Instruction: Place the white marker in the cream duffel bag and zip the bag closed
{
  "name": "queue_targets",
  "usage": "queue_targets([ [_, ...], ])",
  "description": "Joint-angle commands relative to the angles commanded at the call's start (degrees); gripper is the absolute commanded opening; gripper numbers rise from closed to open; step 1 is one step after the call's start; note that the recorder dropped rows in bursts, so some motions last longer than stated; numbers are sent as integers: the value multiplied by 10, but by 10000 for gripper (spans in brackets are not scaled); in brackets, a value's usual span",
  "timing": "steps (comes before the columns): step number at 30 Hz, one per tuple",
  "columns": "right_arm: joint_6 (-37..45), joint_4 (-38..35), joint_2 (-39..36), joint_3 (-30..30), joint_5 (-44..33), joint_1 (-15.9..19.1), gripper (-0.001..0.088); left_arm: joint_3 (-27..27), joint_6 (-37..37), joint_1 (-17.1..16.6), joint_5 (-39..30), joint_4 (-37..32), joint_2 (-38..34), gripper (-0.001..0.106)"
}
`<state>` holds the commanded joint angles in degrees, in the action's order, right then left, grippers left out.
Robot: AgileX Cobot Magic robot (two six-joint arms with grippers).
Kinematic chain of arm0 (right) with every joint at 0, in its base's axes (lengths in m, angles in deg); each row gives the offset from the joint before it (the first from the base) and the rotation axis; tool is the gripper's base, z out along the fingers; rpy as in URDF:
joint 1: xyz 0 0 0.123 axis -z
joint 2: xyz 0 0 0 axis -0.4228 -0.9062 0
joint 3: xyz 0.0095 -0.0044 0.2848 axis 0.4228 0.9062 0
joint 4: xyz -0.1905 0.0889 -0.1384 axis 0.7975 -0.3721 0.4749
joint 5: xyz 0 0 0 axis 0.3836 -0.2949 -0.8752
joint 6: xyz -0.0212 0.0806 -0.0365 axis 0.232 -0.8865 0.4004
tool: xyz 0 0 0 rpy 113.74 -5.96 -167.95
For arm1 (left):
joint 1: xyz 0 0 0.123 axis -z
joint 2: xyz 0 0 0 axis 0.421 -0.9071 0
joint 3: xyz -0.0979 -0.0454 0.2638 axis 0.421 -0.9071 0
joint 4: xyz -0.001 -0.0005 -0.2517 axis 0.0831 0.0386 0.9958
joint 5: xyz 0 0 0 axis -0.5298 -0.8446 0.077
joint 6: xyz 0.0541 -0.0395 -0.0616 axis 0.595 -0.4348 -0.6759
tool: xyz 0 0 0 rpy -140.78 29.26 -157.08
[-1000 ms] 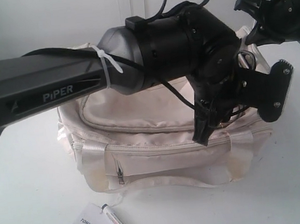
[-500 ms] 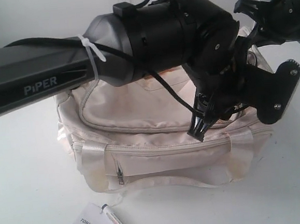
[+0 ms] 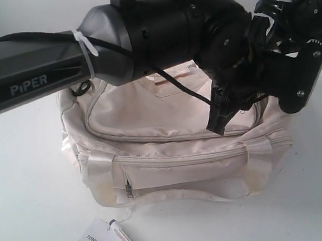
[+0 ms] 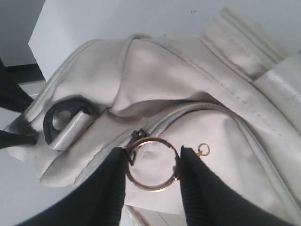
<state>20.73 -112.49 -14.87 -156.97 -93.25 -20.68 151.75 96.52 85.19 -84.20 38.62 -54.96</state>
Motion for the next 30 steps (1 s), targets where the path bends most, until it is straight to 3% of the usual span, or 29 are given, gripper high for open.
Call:
queue_targets([
  [14,109,-96,3,-40,-62,4,435,0,-42,-15,66,0,22,0],
  [30,135,-134,-20,-40,-95,1,435,0,-43,-16,100,0,37,0],
])
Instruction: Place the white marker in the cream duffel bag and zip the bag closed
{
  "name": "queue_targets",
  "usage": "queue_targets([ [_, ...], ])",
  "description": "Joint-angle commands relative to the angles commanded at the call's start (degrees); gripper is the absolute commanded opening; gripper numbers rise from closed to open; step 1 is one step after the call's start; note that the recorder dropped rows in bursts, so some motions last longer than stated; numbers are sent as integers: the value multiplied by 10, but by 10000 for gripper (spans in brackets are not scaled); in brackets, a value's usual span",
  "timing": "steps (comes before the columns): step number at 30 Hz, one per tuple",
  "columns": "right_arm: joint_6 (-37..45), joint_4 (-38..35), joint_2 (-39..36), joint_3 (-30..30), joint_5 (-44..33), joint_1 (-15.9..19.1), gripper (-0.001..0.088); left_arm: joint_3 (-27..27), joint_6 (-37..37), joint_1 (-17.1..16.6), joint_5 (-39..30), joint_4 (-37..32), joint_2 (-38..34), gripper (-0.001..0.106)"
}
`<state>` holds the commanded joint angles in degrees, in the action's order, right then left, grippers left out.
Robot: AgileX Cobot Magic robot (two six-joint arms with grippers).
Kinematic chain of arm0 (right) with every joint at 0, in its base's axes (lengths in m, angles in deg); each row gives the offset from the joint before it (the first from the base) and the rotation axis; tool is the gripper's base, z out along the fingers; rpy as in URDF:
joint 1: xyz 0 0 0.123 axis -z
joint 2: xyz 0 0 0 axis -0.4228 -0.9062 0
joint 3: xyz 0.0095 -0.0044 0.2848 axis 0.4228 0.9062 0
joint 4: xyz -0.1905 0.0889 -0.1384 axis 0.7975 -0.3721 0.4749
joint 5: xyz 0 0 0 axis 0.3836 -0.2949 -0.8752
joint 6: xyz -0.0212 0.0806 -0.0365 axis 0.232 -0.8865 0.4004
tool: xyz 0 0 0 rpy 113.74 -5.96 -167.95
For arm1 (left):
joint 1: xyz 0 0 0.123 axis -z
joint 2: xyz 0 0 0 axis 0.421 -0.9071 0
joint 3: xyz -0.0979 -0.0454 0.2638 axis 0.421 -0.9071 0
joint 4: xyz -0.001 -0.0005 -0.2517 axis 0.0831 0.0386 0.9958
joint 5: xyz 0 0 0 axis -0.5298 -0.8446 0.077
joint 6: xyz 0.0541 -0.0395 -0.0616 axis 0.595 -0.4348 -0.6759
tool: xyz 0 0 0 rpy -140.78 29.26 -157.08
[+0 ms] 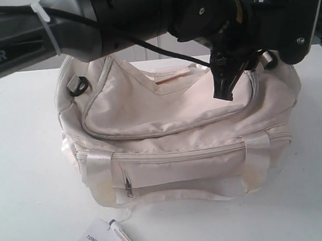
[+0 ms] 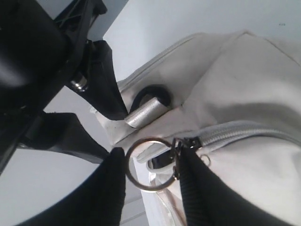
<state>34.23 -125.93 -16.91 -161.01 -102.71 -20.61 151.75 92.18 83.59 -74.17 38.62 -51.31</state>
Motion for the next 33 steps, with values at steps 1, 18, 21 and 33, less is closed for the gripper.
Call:
queue_targets([
  [1,0,-1,0,0,-2,0,435,0,0,0,0,0,0,0],
  [18,17,3,-37,1,-51,-24,502,0,1,0,9,-6,0,0],
  [21,17,4,-44,1,-54,-26,502,0,1,0,23,-6,0,0],
  [33,17,-3,-70,1,-87,-27,379,0,0,-3,30,-6,0,0],
])
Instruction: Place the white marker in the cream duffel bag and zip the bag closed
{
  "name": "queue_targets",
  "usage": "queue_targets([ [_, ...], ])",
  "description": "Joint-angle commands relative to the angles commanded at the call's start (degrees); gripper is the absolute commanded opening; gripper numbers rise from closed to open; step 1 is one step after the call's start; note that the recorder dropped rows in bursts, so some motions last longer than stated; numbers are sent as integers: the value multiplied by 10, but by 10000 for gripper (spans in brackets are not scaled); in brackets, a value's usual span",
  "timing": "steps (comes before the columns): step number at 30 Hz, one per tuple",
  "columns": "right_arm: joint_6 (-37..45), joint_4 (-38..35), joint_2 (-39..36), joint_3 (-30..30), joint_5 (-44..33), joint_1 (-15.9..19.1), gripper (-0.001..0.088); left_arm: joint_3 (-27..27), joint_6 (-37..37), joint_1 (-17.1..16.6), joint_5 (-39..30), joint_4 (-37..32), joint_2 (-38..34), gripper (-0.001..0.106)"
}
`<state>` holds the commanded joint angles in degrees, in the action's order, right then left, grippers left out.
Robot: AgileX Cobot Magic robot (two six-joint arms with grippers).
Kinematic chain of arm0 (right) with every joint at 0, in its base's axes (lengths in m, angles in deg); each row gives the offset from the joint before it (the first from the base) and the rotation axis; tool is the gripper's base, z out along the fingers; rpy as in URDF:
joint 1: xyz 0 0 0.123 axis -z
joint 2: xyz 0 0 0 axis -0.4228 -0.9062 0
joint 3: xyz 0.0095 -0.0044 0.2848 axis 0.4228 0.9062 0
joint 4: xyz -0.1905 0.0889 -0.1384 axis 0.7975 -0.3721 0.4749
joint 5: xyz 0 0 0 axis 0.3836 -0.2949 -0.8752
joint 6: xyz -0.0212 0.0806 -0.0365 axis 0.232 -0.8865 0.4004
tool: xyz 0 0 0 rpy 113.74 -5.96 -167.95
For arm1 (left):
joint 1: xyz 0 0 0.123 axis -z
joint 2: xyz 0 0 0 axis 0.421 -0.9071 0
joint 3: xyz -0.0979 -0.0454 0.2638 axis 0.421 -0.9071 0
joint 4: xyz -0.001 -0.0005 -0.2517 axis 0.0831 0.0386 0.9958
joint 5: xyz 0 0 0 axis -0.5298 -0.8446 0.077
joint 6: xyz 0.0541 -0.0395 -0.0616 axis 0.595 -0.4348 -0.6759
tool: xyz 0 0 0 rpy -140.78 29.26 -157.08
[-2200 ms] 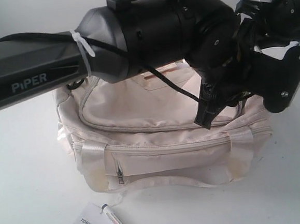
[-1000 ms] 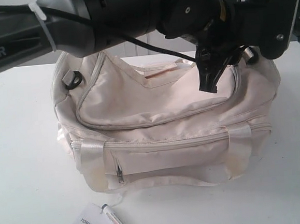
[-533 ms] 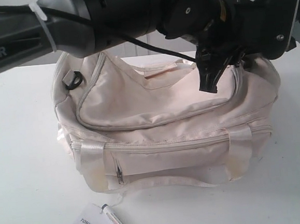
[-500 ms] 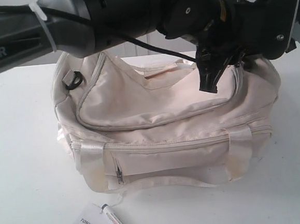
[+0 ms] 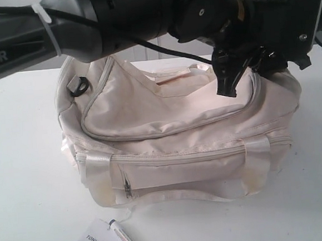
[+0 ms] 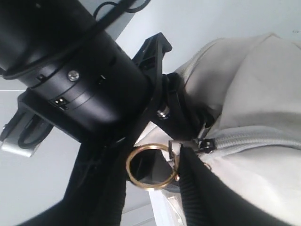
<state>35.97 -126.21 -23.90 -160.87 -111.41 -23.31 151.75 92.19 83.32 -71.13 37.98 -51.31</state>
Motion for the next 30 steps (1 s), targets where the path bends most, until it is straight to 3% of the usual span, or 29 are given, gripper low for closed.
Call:
queue_targets([
  [5,7,-11,-4,0,-4,0,66,0,0,0,-1,0,0,0],
  [7,11,-26,-4,0,-3,0,0,0,0,0,-1,0,0,0],
  [15,18,-80,-4,0,16,7,0,0,-35,0,-42,9,0,0],
  [30,15,-112,-3,0,49,23,0,0,-53,0,-128,128,-1,0],
])
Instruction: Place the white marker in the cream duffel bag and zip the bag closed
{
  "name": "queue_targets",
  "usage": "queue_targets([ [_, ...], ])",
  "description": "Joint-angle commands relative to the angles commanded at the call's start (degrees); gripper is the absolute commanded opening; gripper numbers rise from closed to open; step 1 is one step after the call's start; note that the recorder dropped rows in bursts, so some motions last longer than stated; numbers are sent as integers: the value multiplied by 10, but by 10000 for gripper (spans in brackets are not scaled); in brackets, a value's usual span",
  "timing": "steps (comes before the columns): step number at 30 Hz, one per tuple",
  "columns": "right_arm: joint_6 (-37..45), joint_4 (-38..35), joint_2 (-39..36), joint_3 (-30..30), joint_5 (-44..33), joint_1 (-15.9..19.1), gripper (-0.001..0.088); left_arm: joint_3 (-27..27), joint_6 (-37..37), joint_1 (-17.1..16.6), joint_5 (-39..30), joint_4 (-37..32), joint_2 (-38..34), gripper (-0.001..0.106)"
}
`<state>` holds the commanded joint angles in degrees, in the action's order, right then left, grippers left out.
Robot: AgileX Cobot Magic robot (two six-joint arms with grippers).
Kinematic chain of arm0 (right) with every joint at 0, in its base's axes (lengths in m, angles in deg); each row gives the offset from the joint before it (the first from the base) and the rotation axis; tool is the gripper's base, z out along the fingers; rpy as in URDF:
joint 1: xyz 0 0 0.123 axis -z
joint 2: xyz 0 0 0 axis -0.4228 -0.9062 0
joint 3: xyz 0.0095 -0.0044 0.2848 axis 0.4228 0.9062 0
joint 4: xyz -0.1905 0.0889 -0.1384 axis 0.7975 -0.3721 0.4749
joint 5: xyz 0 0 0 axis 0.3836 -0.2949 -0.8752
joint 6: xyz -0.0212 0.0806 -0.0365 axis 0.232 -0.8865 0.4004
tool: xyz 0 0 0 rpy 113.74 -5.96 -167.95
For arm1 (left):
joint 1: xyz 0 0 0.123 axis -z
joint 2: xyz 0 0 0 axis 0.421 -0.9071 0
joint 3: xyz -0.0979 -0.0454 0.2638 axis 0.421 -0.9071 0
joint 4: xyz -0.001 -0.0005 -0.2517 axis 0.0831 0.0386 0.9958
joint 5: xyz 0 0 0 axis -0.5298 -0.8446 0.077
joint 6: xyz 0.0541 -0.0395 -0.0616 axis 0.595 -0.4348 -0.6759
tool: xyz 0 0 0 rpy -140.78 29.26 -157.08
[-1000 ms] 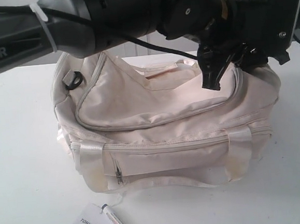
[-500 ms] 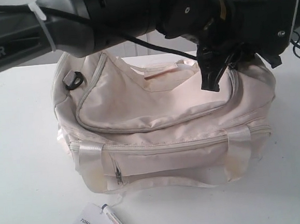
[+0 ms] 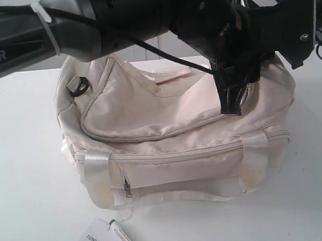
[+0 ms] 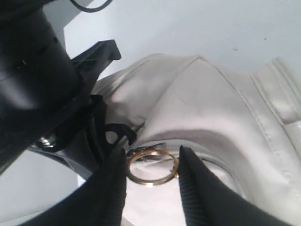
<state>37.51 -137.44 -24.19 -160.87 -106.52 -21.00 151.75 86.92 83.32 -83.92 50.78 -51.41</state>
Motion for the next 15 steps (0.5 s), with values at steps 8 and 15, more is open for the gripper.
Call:
queue_targets([
  [8,0,-9,0,0,2,0,0,-1,0,0,-51,57,0,0],
  [15,0,-9,0,0,7,0,0,-1,0,0,-69,106,0,0],
])
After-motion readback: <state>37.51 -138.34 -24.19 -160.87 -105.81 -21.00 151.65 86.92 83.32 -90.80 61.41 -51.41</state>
